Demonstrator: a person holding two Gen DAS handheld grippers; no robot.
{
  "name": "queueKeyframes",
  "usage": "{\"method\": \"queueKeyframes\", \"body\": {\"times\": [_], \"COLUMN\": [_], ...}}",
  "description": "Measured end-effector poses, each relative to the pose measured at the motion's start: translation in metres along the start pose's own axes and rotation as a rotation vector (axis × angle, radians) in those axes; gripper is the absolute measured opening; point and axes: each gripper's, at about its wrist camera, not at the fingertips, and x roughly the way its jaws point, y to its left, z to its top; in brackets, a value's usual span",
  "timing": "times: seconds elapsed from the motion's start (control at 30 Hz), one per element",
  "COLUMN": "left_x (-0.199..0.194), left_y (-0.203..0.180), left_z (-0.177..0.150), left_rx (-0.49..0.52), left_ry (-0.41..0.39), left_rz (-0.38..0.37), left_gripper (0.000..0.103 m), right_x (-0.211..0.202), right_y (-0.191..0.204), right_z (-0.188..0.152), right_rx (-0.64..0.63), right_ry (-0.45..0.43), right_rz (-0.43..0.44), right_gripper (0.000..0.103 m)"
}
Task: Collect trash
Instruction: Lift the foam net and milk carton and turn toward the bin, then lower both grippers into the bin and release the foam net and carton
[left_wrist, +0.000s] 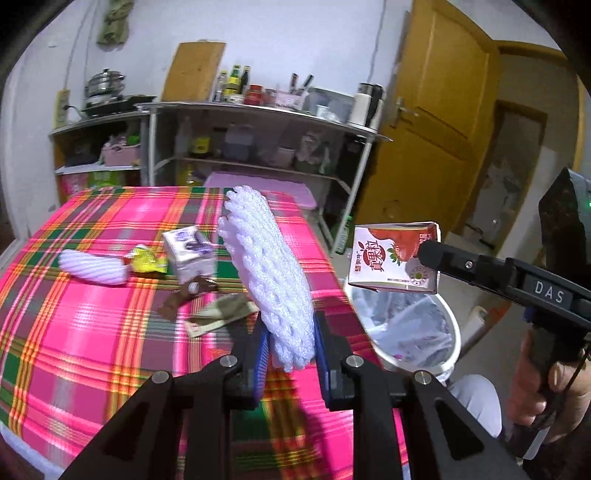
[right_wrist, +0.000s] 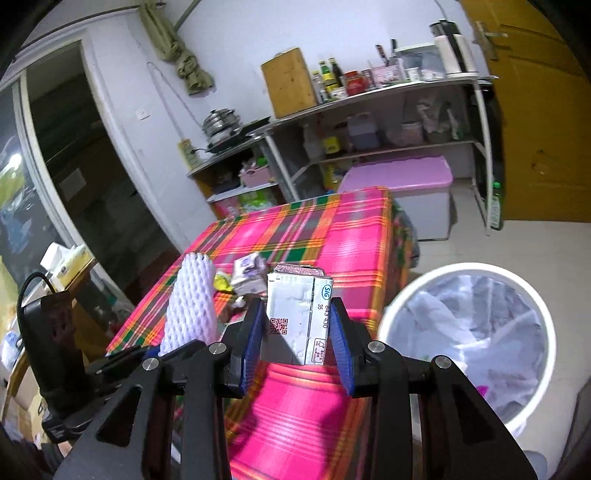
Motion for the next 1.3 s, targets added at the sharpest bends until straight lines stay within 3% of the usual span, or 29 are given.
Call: {"method": "queueKeyframes", "body": {"times": [0.63,1.0,1.3], "left_x": [0.072,0.121,0.158], "left_y": [-0.084,-0.114,-0.116], "left_z": [0.011,0.009,-0.001], "left_rx": [0.132,0.166,0.152], "left_ry": [0.092,0.183,0.274], "left_rz": [-0.156,-0.2,-0.211], "left_gripper": [0.023,0.023,0.023], "right_x": [-0.033,-0.018,-0.004], "right_y": [-0.086,-0.129,-0.15], "right_z": [-0.015,-0.031,-0.043], "right_rx": [0.118,0.189,0.221], "right_ry": [-0.027,0.047,0.103], "right_rz": [-0.203,-0.253,-0.271], "right_gripper": [0.037,0.037,0.037]}}
